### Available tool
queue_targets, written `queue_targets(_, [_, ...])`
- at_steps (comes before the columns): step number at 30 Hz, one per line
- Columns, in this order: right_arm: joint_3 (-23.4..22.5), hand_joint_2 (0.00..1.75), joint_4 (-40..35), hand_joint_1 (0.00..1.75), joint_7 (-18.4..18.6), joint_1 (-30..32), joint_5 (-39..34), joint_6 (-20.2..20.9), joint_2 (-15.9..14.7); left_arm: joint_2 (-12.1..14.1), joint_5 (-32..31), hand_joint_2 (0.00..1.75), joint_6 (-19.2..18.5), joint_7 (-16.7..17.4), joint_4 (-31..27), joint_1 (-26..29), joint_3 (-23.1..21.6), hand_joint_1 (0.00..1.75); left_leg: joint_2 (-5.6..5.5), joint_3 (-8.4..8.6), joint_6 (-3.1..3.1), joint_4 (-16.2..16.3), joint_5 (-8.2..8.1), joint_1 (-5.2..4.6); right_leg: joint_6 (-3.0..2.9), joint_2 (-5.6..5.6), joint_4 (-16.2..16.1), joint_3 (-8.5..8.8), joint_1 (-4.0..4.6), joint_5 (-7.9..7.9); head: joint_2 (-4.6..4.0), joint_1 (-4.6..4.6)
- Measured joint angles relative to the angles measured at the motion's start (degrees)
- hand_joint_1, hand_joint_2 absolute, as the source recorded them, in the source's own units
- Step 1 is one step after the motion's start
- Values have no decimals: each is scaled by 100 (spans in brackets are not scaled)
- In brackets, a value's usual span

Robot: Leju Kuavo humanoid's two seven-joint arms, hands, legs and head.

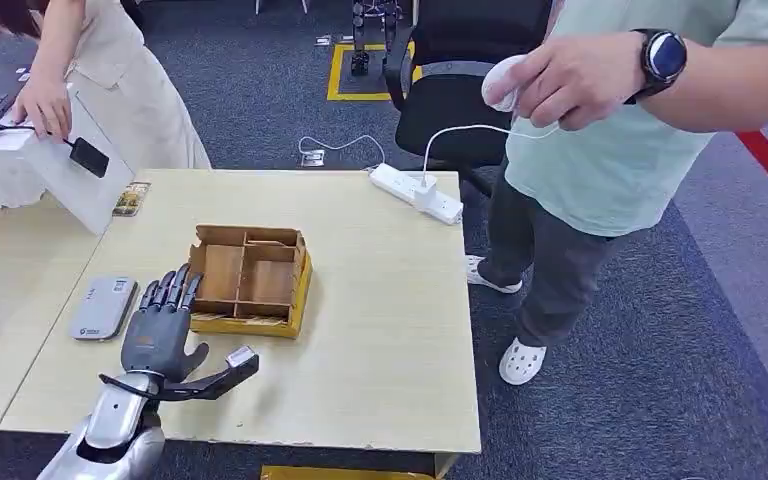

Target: Pass the card to the sensor for recognition and then transmit it.

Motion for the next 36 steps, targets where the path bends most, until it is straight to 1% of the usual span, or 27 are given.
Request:
queue_targets(10, [-59,175,0,0,0,1,22,-2,2,-105,-22,175,26,-9,72,-32,122,0,0,0,0,0,0,0,0,0,0,0,0,0,0,0])
queue_targets(14, [-77,175,0,0,0,3,20,-4,2,-131,90,175,4,-138,92,-39,122,0,0,0,0,0,0,0,0,0,0,0,0,0,0,2])
queue_targets(20, [-87,175,0,0,0,4,24,-4,2,-146,190,175,4,-214,92,-53,122,0,0,0,0,0,0,0,0,0,0,0,0,0,0,0])
queue_targets(30, [-92,175,0,0,0,5,28,-4,2,-149,203,175,4,-221,92,-65,122,0,0,0,0,0,0,0,0,0,0,0,0,0,0,0])
queue_targets(31, [-92,175,0,0,0,5,28,-4,2,-149,203,175,4,-221,92,-64,122,175,0,0,0,0,0,0,0,0,0,0,0,0,0,0])
queue_targets(33, [-92,175,0,0,0,6,28,-2,2,-149,229,175,-7,-238,92,-65,122,175,0,0,0,0,0,0,0,0,0,0,0,0,0,0])
queue_targets(36, [-94,175,0,0,0,6,28,0,2,-133,416,175,-109,-431,92,-68,122,175,0,0,0,0,0,0,0,0,0,0,0,0,0,0])
